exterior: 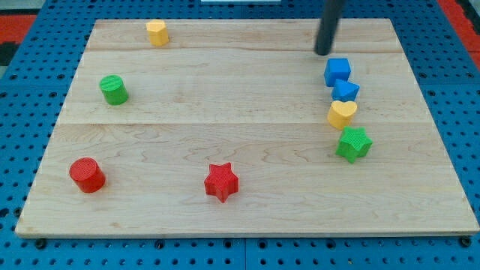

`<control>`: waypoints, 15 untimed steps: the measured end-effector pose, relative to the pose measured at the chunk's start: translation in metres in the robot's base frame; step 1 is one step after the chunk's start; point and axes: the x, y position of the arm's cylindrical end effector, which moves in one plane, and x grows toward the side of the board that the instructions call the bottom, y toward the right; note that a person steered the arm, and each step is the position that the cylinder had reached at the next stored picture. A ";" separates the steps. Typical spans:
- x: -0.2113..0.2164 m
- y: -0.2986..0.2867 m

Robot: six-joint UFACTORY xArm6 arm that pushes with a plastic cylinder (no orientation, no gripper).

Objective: Place the yellow hexagon above the blue cube

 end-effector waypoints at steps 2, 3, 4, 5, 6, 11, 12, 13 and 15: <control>0.036 -0.184; 0.009 -0.276; -0.017 -0.320; -0.047 -0.318; -0.052 -0.265; -0.064 -0.044; -0.079 -0.105; -0.065 -0.117; -0.006 -0.076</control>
